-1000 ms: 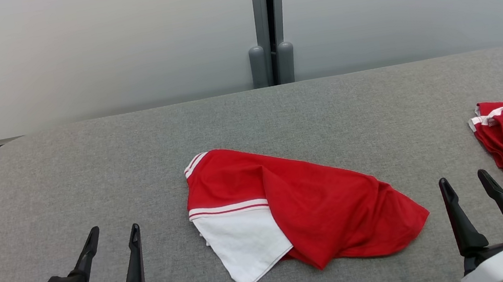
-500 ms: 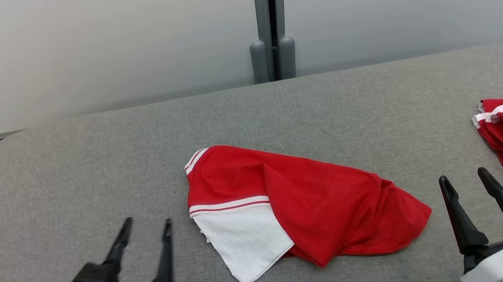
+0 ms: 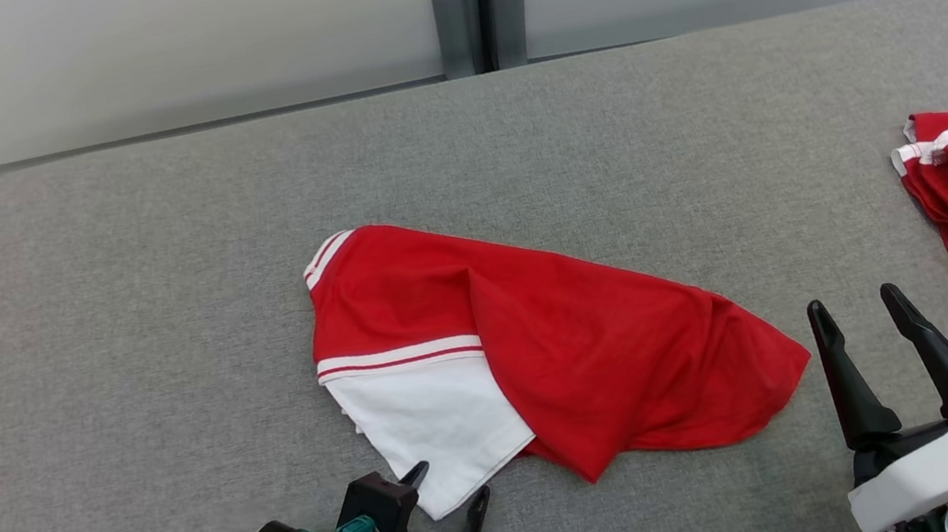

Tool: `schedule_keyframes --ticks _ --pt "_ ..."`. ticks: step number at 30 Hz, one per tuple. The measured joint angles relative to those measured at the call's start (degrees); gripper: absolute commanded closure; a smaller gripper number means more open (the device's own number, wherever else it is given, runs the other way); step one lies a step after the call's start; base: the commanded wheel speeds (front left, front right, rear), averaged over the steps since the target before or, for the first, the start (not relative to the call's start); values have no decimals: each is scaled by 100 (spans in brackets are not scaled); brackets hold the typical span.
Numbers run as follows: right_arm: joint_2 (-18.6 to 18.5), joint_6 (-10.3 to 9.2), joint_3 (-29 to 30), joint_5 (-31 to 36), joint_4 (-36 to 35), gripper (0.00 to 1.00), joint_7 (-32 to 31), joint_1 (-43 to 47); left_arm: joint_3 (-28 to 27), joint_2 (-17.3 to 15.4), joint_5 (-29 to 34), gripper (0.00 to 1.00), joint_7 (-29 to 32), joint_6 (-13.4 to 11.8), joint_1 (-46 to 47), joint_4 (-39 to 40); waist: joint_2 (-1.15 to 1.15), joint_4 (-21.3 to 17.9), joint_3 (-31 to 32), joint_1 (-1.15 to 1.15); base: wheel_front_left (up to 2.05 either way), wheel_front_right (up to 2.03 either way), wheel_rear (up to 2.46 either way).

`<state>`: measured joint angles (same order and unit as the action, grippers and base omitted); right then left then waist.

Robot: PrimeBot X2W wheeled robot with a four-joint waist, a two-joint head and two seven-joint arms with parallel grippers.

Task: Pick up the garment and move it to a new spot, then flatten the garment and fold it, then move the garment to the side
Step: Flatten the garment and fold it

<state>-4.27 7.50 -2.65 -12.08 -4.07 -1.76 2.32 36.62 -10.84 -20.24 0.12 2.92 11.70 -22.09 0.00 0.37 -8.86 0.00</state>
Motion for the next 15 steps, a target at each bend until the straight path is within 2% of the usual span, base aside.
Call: schedule_keyframes --ticks 3,5,11,15 --pt "10 0 1 -38 46 0 37 -29 91 25 -10 0 93 93 109 -316 0 -51 -93 0 0 0 0" --pt "14 0 5 -40 76 0 56 -42 98 -1 1 100 53 105 196 -432 0 -70 -128 0 0 0 0" --pt "21 0 64 -42 110 0 78 -116 -102 -113 -15 100 -263 -65 256 -443 0 -31 -147 0 0 0 0" --pt "26 0 185 -62 133 0 111 -115 -397 -333 -60 100 -477 -296 258 16 0 59 -118 0 0 0 0"
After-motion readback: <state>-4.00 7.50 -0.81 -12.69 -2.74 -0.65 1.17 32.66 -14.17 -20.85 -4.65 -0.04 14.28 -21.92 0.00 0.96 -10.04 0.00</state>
